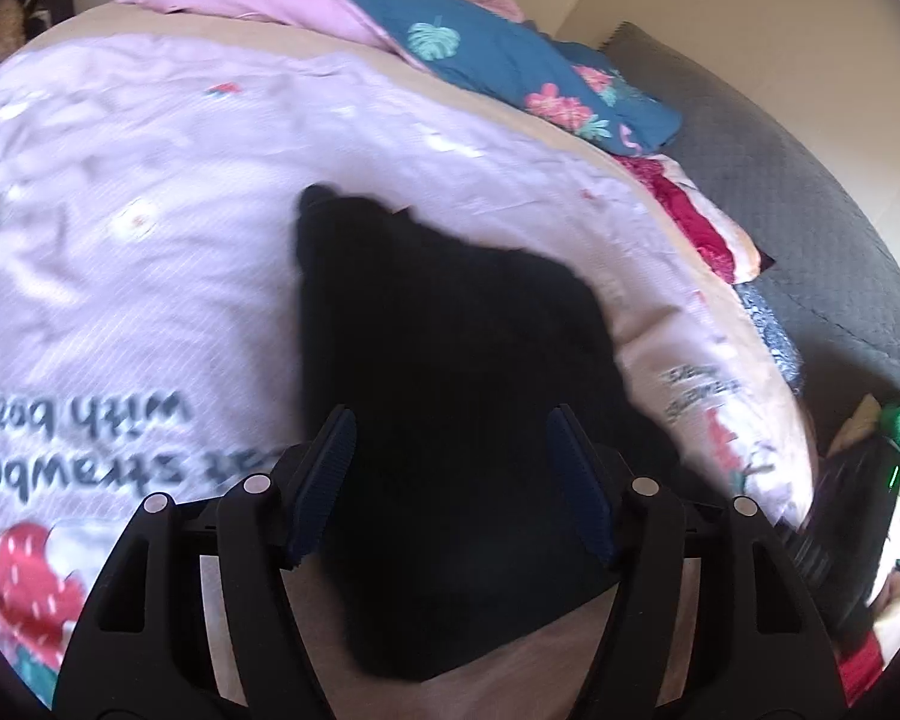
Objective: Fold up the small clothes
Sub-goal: 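Lay the folded edge down and open both grippers, then press the doubled black shirt flat with both open grippers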
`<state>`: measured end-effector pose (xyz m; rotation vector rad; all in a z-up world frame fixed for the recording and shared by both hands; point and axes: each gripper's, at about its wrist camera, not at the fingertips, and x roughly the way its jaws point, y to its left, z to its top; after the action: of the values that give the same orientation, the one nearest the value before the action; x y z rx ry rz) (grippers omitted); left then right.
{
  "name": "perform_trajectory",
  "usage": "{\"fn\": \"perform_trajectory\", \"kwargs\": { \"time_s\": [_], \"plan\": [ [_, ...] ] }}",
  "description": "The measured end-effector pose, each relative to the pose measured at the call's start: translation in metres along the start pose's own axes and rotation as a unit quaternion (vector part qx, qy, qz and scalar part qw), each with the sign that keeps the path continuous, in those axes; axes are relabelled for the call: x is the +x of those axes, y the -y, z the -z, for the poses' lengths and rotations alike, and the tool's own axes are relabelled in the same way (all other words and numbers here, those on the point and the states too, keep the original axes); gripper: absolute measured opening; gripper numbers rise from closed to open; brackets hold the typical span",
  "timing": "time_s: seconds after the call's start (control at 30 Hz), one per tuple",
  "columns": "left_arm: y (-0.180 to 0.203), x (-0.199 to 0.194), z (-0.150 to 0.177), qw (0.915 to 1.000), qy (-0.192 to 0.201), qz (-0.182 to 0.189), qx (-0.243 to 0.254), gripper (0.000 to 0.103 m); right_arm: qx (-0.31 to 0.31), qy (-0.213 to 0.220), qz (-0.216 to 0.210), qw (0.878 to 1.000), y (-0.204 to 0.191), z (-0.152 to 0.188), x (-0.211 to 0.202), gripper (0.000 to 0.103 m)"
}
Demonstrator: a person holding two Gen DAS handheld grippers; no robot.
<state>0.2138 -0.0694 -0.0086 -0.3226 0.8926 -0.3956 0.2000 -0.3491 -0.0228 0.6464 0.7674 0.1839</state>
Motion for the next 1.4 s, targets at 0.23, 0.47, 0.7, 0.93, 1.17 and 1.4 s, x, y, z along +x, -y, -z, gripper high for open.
{"fn": "perform_trajectory", "kwargs": {
  "time_s": [0.23, 0.47, 0.7, 0.93, 1.17, 1.4],
  "plan": [
    [-0.010, 0.006, 0.000, 0.9998, -0.011, -0.006, 0.012, 0.059, -0.012, 0.001, 0.028, 1.000, 0.004, -0.047, 0.026, 0.056],
    [-0.011, 0.009, 0.005, 0.9992, -0.016, -0.016, 0.032, 0.064, -0.078, -0.035, 0.072, 0.994, -0.024, -0.061, 0.074, 0.054],
    [-0.010, 0.013, 0.004, 0.9990, -0.017, -0.018, 0.037, 0.066, -0.167, -0.037, 0.117, 0.978, -0.049, -0.049, 0.104, 0.017],
    [-0.002, 0.014, 0.005, 0.9991, -0.022, -0.001, 0.036, 0.070, -0.168, 0.007, 0.093, 0.981, -0.044, -0.064, 0.070, 0.014],
    [0.007, 0.018, 0.010, 0.9978, -0.029, -0.011, 0.058, 0.071, -0.138, -0.026, 0.105, 0.984, -0.018, -0.063, 0.089, 0.014],
    [0.009, 0.018, 0.011, 0.9974, -0.034, -0.011, 0.063, 0.071, -0.148, -0.022, 0.132, 0.980, -0.018, -0.058, 0.092, 0.020]
  ]
}}
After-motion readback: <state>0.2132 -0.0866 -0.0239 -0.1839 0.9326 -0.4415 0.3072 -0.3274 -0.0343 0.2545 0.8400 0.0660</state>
